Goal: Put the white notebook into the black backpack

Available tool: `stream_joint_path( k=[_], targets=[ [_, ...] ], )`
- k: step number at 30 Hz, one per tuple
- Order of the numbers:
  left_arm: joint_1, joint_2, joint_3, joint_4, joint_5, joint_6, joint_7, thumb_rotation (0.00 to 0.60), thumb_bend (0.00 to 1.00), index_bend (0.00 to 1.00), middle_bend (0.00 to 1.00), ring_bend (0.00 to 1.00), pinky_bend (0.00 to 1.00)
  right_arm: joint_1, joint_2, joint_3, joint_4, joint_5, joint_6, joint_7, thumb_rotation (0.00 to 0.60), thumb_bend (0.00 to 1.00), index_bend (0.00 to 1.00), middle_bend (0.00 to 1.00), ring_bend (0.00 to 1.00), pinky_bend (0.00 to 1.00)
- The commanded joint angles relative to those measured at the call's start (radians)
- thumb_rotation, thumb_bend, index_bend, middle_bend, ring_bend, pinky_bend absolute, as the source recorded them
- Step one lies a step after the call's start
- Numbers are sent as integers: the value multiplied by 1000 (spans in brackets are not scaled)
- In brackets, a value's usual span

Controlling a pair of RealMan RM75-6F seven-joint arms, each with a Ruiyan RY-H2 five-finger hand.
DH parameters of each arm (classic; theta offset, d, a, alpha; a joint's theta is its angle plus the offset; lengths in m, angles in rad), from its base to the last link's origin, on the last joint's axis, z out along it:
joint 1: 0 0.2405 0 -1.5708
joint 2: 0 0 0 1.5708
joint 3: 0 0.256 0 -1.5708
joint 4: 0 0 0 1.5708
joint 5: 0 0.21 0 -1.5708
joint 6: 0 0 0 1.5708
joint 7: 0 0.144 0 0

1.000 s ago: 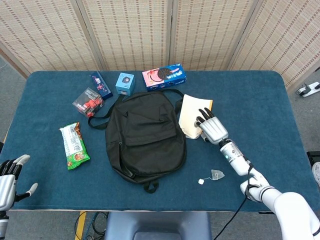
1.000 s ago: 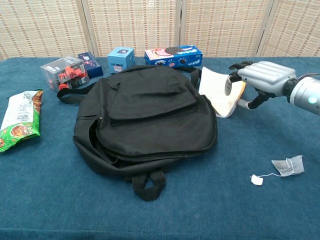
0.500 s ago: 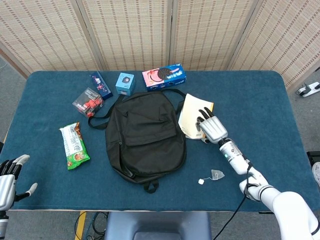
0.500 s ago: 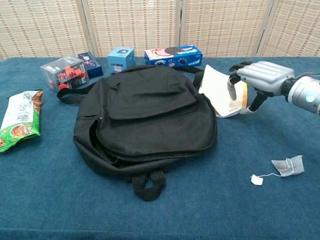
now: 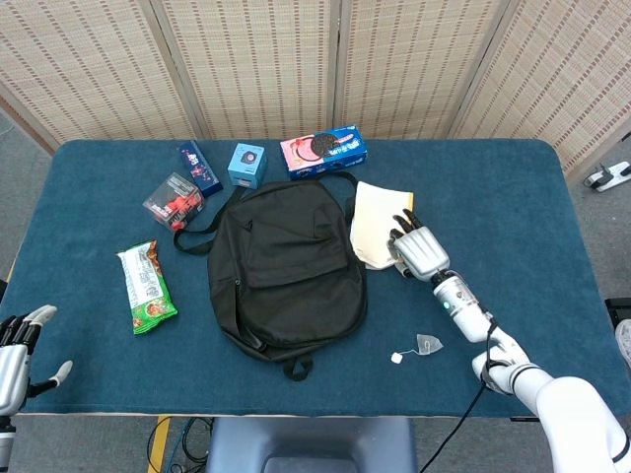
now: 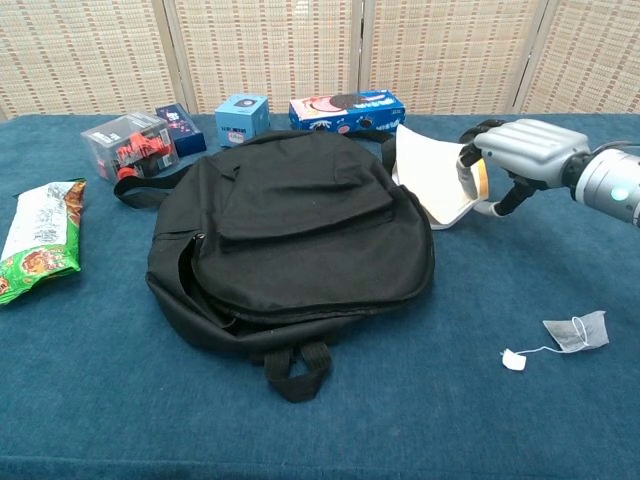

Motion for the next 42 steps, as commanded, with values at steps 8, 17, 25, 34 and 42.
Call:
stream_joint_path(
  k=[8, 17, 25, 34, 42],
  targets=[
    [-2, -3, 0, 4, 4, 0, -4, 600, 241, 182, 153, 125, 70, -9, 22, -8, -9, -2, 4, -9, 600, 382, 609, 380, 109, 23],
    [-5, 0, -4, 8, 11, 4, -10, 600, 242, 182, 153, 126, 70, -41, 97, 3, -71, -14, 114, -41, 600, 529, 623, 408, 140, 29],
    [-38, 21, -12, 14, 47, -12, -20, 600, 242, 182, 153, 126, 70, -105, 243, 44, -219, 3, 258, -98, 600, 549, 627, 420, 149, 29],
    [-117, 64, -32, 9, 110, -65, -77, 600, 241, 184, 153, 126, 70, -184, 400, 78, -374, 9, 400, -145, 600, 549, 627, 420, 152, 36],
    [-251, 114, -58, -27, 221, -142, -174, 600, 242, 201, 153, 123, 70, -254, 501, 96, -476, 23, 479, -176, 600, 548, 627, 425, 157, 36]
  ],
)
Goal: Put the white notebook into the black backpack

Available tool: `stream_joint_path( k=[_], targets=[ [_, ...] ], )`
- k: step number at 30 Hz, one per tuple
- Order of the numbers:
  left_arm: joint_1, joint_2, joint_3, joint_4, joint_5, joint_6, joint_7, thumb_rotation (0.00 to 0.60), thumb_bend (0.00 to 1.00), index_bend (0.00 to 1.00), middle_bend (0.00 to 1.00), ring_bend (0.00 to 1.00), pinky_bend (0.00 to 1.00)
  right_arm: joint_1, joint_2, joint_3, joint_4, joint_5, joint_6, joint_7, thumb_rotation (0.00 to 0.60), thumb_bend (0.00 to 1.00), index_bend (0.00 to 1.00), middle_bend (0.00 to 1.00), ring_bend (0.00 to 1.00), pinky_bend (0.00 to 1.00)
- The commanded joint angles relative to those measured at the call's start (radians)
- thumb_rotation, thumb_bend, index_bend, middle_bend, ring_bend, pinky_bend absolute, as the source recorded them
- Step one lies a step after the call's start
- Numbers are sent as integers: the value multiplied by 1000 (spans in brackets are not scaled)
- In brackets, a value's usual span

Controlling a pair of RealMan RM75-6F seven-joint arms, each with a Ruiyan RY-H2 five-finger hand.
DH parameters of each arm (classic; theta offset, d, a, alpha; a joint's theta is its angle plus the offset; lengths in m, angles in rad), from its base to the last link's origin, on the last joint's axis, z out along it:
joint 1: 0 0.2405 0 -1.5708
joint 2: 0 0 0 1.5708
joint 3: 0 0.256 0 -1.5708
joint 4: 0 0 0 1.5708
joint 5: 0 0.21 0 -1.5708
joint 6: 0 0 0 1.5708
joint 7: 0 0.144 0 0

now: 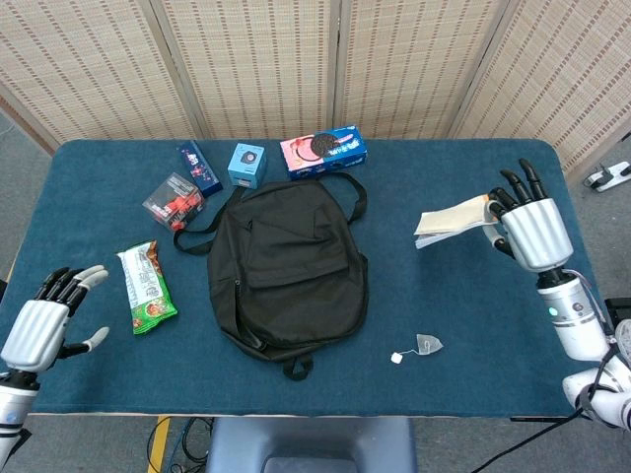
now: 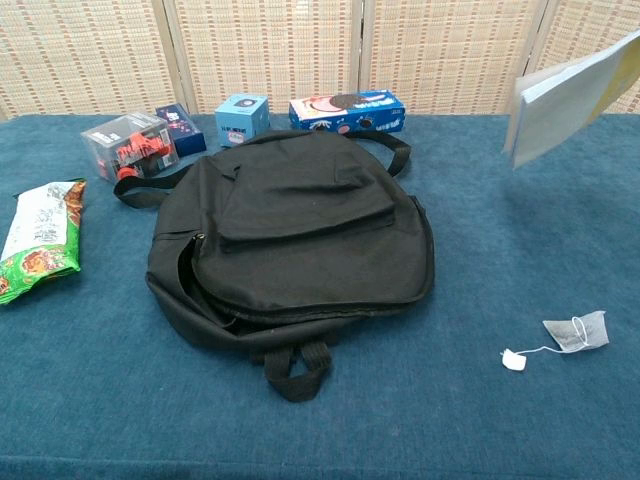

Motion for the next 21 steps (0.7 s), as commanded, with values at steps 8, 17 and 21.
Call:
stream_joint_path(
  k=[8, 17, 21],
  targets=[
    [-221, 6, -34, -46, 134, -151, -121, 600, 241, 217, 153, 122, 70, -73, 86, 28, -89, 36, 53, -28, 600, 548, 627, 426, 159, 41],
    [-395, -74, -48, -55, 149, -313, -109, 600, 241, 230, 153, 123, 70, -99, 115, 41, -121, 46, 57, -44, 600, 548, 631, 428, 160, 41],
    [-456, -114, -64, -64, 92, -400, -70, 600, 242, 224, 153, 122, 70, -104, 113, 44, -115, 49, 51, -41, 600, 548, 631, 428, 160, 41]
  ],
)
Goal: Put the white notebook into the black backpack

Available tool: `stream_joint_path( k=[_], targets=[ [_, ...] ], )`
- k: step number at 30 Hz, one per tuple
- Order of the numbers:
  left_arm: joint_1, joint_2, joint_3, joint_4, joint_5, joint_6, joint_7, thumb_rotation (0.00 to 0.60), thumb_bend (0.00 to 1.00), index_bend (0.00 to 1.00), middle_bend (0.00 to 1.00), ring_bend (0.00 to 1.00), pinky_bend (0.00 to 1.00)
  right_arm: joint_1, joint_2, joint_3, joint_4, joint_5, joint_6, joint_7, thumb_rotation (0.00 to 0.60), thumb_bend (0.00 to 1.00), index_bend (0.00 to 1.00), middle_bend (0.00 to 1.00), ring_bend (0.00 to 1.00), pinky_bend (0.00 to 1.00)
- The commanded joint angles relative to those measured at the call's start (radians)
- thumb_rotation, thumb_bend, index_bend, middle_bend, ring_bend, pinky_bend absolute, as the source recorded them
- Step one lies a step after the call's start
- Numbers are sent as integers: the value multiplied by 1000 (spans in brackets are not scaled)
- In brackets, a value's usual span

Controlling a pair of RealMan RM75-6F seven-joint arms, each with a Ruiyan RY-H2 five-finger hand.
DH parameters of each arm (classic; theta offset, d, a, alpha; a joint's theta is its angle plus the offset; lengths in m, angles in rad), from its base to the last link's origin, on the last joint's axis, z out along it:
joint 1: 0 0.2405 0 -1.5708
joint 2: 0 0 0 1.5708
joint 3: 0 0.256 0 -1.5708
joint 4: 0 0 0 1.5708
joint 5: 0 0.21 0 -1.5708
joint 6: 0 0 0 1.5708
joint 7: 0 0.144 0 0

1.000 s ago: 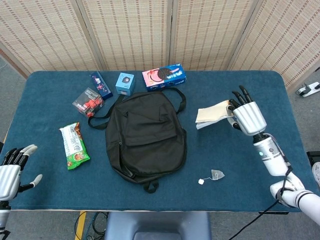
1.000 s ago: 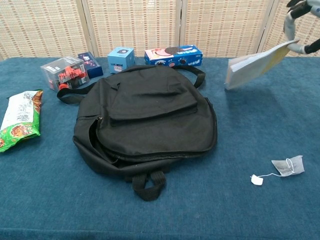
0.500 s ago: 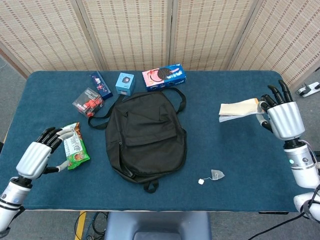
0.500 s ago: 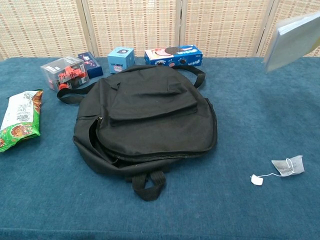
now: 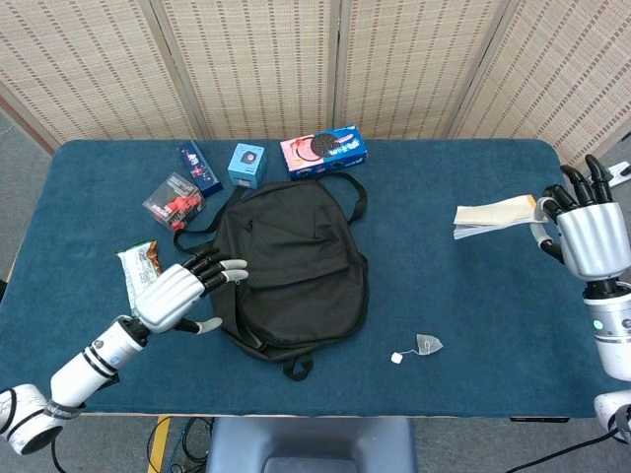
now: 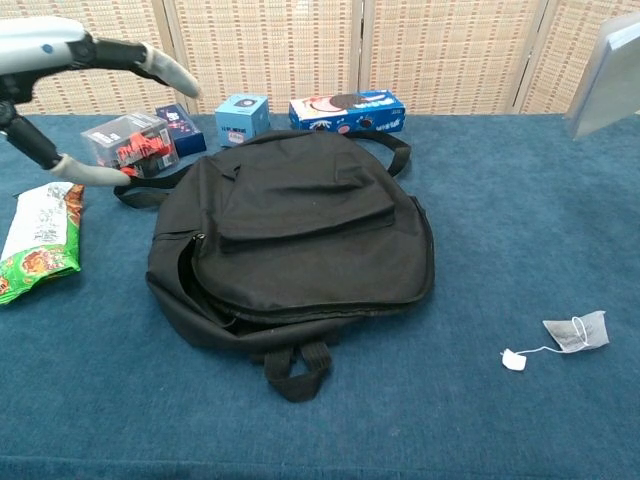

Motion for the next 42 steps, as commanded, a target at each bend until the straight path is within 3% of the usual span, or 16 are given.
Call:
stream_joint_path(
  k=[1, 16, 28, 42],
  targets=[
    [-62, -48, -20, -12, -62, -79, 43, 600, 242, 222, 153, 121, 70, -3, -4, 2, 6, 1, -3, 4, 600, 548, 631, 428, 160, 41],
    [-201, -231, -12, 54, -282, -294, 338, 600, 241, 190, 153, 117, 70, -1, -42, 6, 63, -11, -19, 46, 600, 549, 634, 428, 160, 41],
    [-219, -280, 38, 47, -439, -344, 492, 600, 241, 148, 118, 115, 70, 0, -67, 5, 105, -17, -32, 79, 600, 548, 634, 428, 160, 41],
    [-251, -396, 39, 151, -535, -337, 520, 600, 241, 154, 108, 115, 70, -10, -79, 4, 119, -15, -34, 94, 600, 548, 635, 428, 160, 41]
  ],
)
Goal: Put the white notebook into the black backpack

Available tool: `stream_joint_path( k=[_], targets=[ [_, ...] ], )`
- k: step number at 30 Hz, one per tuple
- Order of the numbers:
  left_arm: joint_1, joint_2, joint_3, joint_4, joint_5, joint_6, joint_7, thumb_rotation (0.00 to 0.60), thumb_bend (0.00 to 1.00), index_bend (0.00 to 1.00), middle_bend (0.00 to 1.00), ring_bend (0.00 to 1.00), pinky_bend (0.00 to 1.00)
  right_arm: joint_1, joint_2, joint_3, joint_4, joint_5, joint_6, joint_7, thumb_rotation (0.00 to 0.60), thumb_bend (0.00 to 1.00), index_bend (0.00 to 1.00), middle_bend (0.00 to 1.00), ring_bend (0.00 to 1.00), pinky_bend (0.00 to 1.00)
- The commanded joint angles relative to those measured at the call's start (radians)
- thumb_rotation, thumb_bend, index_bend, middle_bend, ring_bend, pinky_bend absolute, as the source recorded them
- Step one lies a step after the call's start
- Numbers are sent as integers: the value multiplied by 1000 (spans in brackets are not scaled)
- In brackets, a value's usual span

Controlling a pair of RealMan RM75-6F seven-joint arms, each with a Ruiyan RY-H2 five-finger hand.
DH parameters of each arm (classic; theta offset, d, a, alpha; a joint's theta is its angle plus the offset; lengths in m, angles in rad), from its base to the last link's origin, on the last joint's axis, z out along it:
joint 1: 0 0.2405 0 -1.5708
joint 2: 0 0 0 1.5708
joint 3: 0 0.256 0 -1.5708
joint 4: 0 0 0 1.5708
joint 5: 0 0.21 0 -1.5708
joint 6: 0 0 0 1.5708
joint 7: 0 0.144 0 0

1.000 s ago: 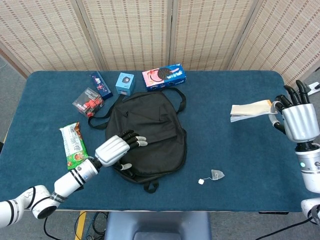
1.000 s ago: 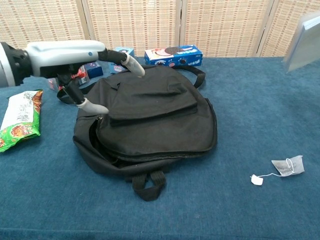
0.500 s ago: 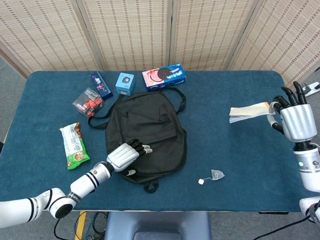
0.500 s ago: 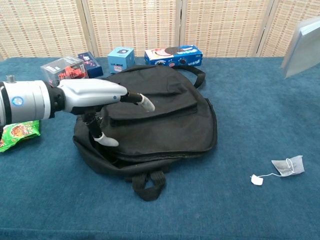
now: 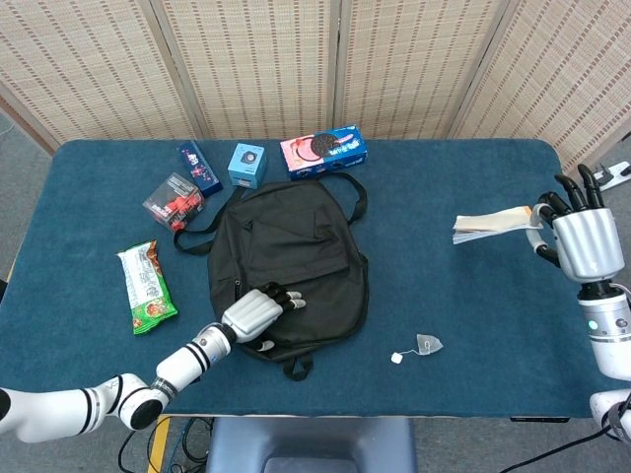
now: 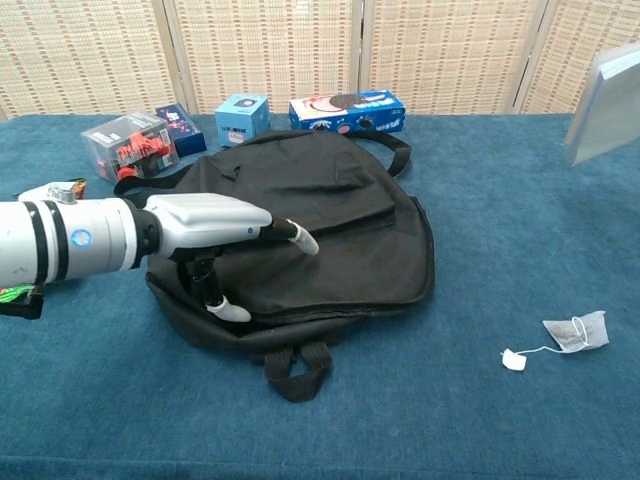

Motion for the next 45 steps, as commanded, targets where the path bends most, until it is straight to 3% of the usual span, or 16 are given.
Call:
stream_joint_path(
  k=[1, 7, 11, 17, 22, 30, 38, 45],
  targets=[
    [-1, -24, -4, 24, -10, 17, -4, 600, 241, 160, 108, 115, 70, -1, -2, 1, 1, 1, 0, 3, 600, 549, 636, 428, 160, 41],
    [14, -67, -10, 81, -20, 48, -56, 600, 241, 248, 108, 117, 70, -2, -8, 2, 11, 5, -7, 10, 600, 549, 641, 429, 160, 41],
    [32, -92, -19, 120, 13, 89, -128, 600, 240, 380, 125, 136, 70, 0, -14, 3, 18, 5, -12, 14, 600, 549, 641, 429, 160, 42],
    [64, -123, -25, 179, 80, 159, -263, 600, 257, 595, 229, 208, 70, 4, -22, 4, 24, 5, -19, 18, 600, 549, 647, 434, 162, 43],
    [75, -137, -27, 213, 104, 181, -322, 600, 362, 721, 287, 236, 70, 6, -25, 8, 26, 4, -14, 23, 600, 549, 649, 435, 163, 43],
    [88, -164, -66, 265, 100, 237, -372, 600, 524, 817, 375, 285, 93, 3, -11, 20, 3, -6, 20, 29, 600, 549, 649, 435, 162, 43],
    [69, -152, -176, 274, -39, 212, -338, 600, 551, 841, 394, 289, 95, -6, 31, 33, -88, -64, 116, 36, 600, 549, 652, 435, 163, 43],
    [22, -119, -278, 261, -270, 116, -259, 600, 550, 826, 394, 287, 94, -4, 73, 24, -255, -174, 206, 22, 600, 549, 658, 443, 169, 43]
  ],
)
